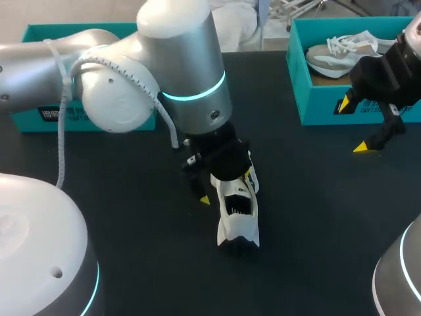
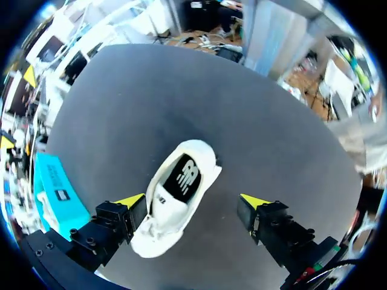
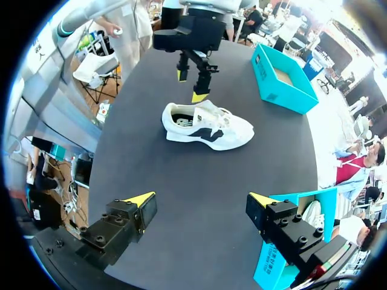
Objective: Take the shoe out of the shoebox, open the shoe tongue, remove and reinsert the insole, then place the shoe into the shoebox
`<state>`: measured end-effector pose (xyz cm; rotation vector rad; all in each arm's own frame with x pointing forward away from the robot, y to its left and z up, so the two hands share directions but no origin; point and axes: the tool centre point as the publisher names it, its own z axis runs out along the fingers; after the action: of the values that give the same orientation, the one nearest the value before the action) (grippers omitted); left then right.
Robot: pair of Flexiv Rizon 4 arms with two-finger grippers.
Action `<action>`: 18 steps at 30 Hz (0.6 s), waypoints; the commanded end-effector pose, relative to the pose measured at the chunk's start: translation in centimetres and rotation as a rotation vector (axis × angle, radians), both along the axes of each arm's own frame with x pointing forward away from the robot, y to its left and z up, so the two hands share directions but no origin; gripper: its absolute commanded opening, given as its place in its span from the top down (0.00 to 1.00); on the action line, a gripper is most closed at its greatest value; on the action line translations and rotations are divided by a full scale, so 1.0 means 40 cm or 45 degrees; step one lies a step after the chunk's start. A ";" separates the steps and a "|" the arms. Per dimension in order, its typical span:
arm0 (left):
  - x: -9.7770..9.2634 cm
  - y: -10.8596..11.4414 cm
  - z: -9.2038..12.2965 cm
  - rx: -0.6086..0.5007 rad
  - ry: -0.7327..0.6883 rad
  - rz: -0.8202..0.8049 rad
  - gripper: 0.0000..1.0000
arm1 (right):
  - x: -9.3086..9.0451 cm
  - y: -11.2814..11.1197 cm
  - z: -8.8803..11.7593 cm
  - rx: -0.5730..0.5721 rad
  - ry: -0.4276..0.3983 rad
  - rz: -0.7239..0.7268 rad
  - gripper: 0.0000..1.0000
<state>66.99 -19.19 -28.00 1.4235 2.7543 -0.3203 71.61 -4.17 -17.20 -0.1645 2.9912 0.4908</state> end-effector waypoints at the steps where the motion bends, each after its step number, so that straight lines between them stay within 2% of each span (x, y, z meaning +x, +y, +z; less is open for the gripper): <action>1: -0.049 0.020 0.010 0.262 -0.134 1.225 0.00 | 0.004 0.004 -0.002 -0.005 0.002 0.000 0.00; 13: -0.049 0.020 0.010 0.262 -0.134 1.225 0.00 | 0.004 0.004 -0.002 -0.005 0.002 0.000 0.00; 18: -0.100 0.011 -0.016 0.277 -0.124 1.291 0.00 | 0.004 0.004 -0.002 -0.005 0.002 0.000 0.00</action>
<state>63.87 -17.81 -28.05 0.5380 3.0252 -0.1303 71.61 -4.17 -17.20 -0.1646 2.9912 0.4907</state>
